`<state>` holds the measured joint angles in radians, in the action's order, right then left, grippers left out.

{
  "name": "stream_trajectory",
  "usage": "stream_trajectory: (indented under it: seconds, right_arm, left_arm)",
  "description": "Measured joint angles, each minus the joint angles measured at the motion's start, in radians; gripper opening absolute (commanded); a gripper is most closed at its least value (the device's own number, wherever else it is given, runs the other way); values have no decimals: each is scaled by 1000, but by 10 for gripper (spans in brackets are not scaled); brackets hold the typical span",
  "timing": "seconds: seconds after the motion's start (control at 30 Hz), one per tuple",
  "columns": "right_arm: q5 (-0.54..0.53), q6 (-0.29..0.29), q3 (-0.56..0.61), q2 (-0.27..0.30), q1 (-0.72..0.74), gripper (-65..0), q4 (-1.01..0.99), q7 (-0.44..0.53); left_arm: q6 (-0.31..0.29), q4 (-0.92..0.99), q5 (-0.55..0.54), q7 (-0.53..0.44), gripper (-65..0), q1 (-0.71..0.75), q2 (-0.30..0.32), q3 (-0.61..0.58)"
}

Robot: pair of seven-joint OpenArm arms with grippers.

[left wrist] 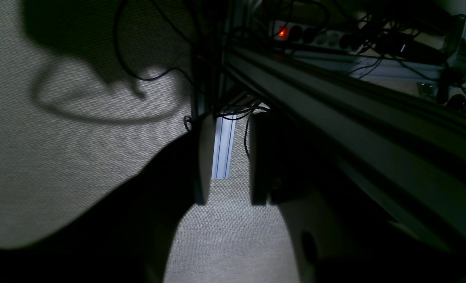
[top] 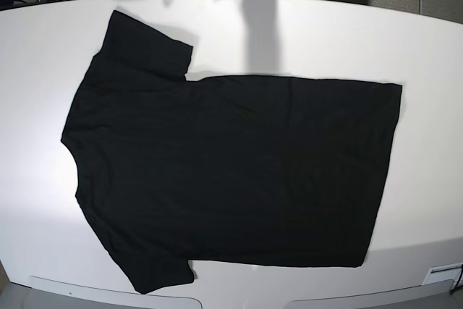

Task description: Fold the T-shirt properly

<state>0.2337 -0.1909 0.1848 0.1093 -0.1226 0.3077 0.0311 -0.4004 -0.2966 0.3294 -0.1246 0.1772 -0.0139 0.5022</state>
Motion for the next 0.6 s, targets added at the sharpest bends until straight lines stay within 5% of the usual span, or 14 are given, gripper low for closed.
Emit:
stream_trajectory:
  seconds: [0.6]
  right_arm:
    - [0,-1,0,44,-3,-533,13,6]
  left_arm:
    - [0,0,-38,0,-486,0,0,0]
